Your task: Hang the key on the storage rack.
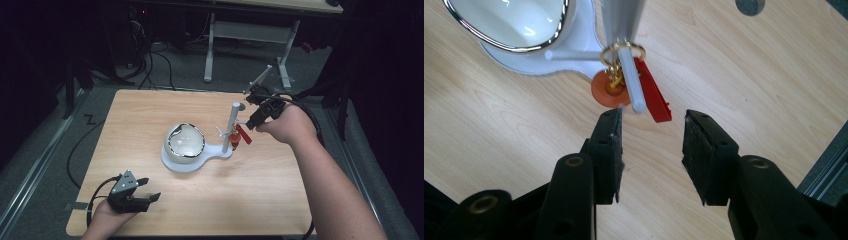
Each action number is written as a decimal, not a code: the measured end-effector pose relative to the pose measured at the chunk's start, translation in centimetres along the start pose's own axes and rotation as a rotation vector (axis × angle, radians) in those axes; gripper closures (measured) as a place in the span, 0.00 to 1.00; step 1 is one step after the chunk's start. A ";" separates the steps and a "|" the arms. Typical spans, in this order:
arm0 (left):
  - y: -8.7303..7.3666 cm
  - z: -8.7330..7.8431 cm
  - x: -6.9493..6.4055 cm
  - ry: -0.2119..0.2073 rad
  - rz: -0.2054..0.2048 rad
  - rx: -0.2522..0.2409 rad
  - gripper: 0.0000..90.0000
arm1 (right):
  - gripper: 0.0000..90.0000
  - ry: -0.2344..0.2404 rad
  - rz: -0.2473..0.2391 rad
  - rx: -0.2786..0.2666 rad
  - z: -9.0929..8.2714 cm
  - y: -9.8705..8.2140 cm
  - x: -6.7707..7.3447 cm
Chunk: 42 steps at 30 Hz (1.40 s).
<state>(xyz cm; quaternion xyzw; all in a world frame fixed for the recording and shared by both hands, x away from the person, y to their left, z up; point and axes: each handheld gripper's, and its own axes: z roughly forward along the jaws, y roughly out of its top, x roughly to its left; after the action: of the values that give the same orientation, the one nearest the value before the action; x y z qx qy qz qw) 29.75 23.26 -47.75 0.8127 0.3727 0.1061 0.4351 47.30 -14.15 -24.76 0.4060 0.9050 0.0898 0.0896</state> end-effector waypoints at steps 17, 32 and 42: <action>-0.3 0.3 0.0 0.002 -0.006 0.011 0.31 | 0.65 -0.006 0.086 -0.142 9.1 -9.7 1.2; -0.3 0.6 0.4 0.006 -0.021 -0.017 0.30 | 0.36 -0.080 0.057 -0.445 18.5 -19.6 5.5; 0.2 0.2 0.3 0.032 -0.042 -0.049 0.28 | 0.32 -0.052 0.123 -0.488 18.6 -19.9 5.3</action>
<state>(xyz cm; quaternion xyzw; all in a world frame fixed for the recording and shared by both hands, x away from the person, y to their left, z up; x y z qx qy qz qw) 30.13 23.27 -47.80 0.7920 0.3939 0.1188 0.4511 33.88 -21.52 -47.95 0.4289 0.8274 0.3005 0.2026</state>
